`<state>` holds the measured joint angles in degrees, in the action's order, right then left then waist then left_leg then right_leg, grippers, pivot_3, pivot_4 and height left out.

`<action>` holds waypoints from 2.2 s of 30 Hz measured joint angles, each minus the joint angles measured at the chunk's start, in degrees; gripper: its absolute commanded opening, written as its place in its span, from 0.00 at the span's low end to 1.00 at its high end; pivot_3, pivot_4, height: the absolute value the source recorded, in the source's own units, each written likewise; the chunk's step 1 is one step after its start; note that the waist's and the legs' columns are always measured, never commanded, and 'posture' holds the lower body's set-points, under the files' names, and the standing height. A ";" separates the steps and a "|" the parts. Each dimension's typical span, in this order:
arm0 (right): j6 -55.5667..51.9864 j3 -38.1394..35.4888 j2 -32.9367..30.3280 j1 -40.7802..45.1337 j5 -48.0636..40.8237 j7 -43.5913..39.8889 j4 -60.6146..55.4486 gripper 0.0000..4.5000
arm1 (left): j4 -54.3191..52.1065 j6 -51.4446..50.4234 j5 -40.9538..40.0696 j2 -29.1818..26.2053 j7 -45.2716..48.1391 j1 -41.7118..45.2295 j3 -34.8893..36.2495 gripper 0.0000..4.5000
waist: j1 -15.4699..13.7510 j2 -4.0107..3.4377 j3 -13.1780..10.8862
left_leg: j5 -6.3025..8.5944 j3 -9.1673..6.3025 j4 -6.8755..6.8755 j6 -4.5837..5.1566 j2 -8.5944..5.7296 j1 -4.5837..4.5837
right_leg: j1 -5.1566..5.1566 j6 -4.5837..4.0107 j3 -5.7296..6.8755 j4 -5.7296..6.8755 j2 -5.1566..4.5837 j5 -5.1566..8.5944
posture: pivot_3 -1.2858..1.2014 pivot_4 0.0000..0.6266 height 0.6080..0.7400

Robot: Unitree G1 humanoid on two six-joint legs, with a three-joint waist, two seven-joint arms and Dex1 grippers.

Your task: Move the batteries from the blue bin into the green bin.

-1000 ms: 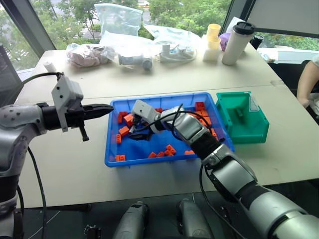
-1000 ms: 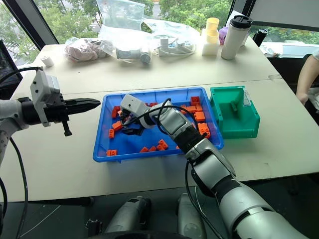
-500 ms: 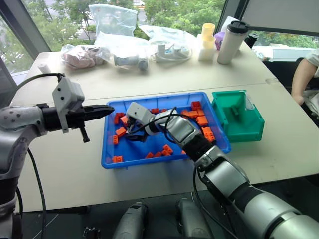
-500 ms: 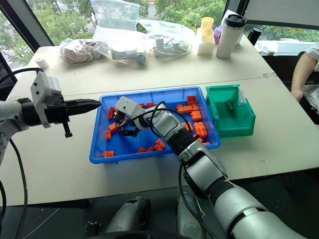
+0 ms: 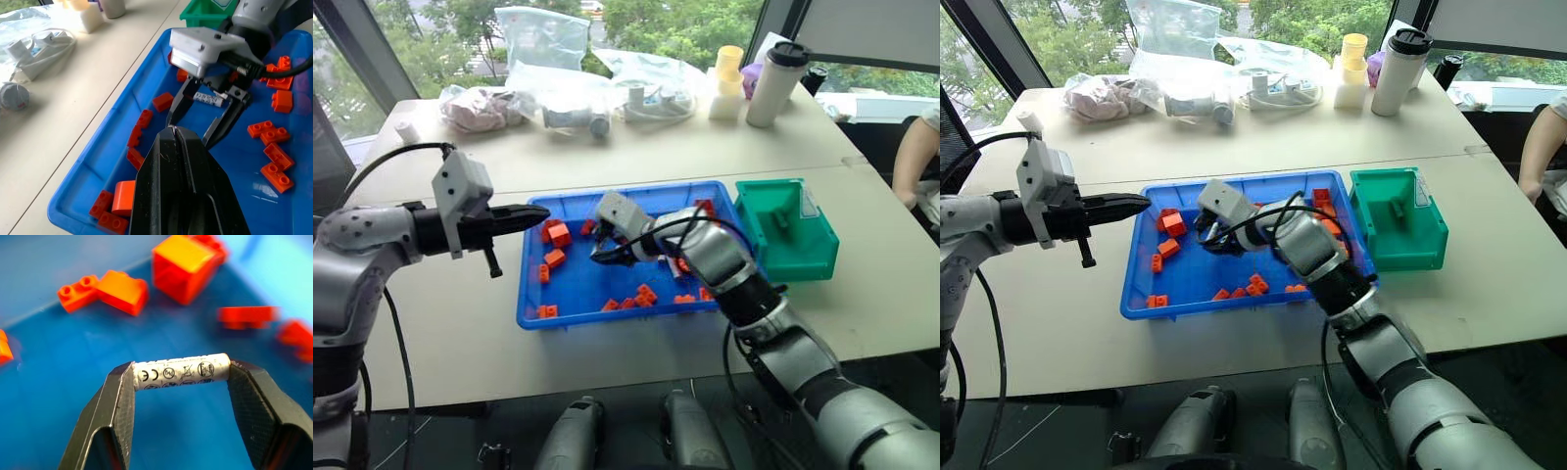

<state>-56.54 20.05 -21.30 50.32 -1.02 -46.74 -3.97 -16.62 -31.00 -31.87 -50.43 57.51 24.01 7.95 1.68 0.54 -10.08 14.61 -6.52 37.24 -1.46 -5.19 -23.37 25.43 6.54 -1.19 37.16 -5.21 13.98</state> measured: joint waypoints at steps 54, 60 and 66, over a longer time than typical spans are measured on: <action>24.64 7.49 -16.11 -4.03 -3.05 -11.26 10.82 0.99 | 0.16 1.04 2.60 7.56 0.73 3.44 -6.88 0.00 | -0.81 0.04 0.01 | 0.11 0.26 0.11 0.23 0.04 0.08 | -0.12 0.01 -0.06 -0.08 -0.05 0.00 | 0.52 0.24 1.00; 30.04 7.74 -13.05 -1.80 0.09 -13.93 20.16 0.99 | -1.03 0.25 2.47 7.17 -0.26 2.54 -6.63 0.00 | -0.76 0.04 0.01 | 0.05 0.25 0.11 0.13 0.04 0.08 | -0.11 0.01 -0.06 -0.07 -0.04 0.00 | 0.52 0.24 1.00; 32.06 7.52 -12.33 -0.60 1.28 -16.87 23.33 0.87 | -1.58 0.08 2.43 6.84 -0.65 2.41 -6.50 0.00 | -0.75 0.04 0.01 | 0.05 0.25 0.11 0.12 0.04 0.08 | -0.12 0.01 -0.06 -0.07 -0.04 0.00 | 0.52 0.24 1.00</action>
<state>-24.48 27.57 -33.63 49.72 0.27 -63.61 19.36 -18.20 -30.93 -29.44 -43.59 56.85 26.41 1.46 0.93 0.58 -10.07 14.66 -6.27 37.34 -1.33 -5.15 -23.29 25.32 6.54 -1.26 37.09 -5.24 13.98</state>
